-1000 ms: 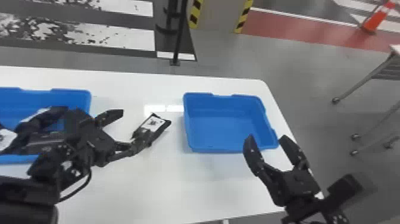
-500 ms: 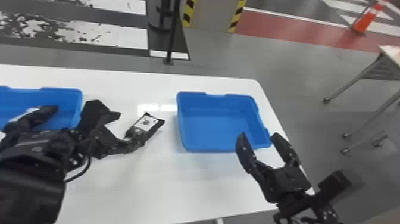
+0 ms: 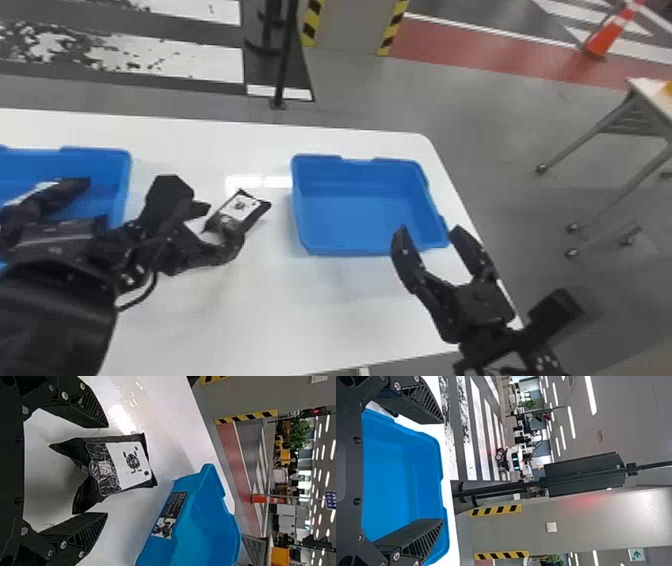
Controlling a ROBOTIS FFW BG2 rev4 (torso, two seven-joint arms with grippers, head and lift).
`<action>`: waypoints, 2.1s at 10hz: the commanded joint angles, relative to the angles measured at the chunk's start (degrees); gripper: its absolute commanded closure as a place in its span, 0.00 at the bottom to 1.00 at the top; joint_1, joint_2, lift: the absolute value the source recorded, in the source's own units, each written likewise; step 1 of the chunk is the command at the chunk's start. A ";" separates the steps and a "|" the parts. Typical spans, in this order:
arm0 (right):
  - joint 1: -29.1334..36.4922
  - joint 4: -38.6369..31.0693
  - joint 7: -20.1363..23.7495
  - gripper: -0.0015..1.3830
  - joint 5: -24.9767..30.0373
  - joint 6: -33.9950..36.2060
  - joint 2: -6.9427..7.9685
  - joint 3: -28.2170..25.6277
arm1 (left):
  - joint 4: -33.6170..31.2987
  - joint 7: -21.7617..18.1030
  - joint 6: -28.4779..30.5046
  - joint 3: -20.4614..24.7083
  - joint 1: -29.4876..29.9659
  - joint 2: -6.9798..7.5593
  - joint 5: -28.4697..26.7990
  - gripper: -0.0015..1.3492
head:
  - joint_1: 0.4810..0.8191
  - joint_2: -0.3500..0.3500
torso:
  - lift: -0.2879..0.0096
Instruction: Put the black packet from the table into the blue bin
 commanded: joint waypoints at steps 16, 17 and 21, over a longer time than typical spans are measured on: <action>-0.20 -0.14 0.00 0.10 -0.08 0.01 0.05 0.11 | -17.29 -4.41 -6.79 25.36 8.74 5.19 -4.93 0.90 | 0.63 0.35 | 0.60; -0.20 -0.14 0.00 0.10 -0.08 0.01 0.05 0.11 | -17.43 -4.41 -7.08 29.81 10.01 4.75 -6.41 0.90 | 0.63 0.44 | 0.60; -0.06 -0.14 0.00 0.10 -0.19 0.01 0.05 0.23 | -17.71 -4.23 -6.65 36.78 12.40 4.48 -8.92 0.50 | 0.63 0.69 | 0.60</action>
